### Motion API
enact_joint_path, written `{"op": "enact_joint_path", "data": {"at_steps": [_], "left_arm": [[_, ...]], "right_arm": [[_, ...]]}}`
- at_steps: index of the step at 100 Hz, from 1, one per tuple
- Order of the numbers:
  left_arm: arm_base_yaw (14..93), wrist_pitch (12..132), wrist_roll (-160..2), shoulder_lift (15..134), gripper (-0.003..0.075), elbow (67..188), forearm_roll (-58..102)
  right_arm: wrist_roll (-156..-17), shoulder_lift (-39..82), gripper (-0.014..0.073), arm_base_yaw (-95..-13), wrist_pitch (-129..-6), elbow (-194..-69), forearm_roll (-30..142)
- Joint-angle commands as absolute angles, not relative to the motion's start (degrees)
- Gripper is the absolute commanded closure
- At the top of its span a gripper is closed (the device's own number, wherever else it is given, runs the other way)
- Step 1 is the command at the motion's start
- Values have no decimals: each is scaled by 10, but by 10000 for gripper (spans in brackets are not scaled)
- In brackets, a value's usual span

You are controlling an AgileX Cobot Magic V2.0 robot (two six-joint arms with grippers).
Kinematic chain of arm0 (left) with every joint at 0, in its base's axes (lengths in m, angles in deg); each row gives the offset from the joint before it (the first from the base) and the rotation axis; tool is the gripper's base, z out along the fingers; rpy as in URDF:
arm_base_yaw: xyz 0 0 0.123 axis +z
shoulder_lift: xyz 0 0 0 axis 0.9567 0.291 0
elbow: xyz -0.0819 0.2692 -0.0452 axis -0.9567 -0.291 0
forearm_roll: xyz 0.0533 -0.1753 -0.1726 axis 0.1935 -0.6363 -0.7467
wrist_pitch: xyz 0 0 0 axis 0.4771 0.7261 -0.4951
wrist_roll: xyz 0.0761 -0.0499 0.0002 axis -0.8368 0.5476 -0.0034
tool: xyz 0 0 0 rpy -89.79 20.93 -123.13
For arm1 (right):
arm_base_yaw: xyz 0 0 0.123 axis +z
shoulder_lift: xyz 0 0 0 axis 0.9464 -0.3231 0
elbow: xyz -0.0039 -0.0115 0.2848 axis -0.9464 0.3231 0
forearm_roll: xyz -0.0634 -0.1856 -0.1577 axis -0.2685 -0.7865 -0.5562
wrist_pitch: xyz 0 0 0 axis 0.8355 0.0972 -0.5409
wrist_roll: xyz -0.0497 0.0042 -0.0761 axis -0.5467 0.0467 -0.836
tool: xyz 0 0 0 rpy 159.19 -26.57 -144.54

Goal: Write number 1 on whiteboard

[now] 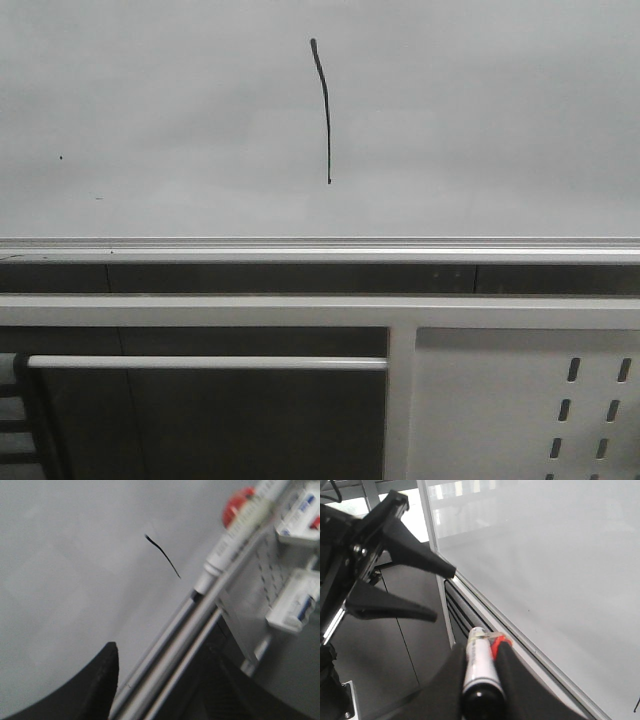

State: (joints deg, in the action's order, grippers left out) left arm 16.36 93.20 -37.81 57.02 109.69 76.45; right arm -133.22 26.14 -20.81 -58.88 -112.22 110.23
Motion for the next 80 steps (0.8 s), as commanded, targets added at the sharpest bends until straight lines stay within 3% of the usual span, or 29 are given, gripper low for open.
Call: {"op": "enact_joint_path", "data": {"at_steps": [1, 41, 80], "left_arm": [[161, 958, -490, 572, 372, 1124, 660], [161, 973, -527, 638, 372, 1152, 569], [161, 978, -542, 685, 372, 1160, 539]], "right_arm": [[-1334, 265, 647, -216, -601, -1144, 1105], [-1329, 224, 646, -216, -703, -1145, 1137], [-1329, 216, 646, -216, -717, -1145, 1148]]}}
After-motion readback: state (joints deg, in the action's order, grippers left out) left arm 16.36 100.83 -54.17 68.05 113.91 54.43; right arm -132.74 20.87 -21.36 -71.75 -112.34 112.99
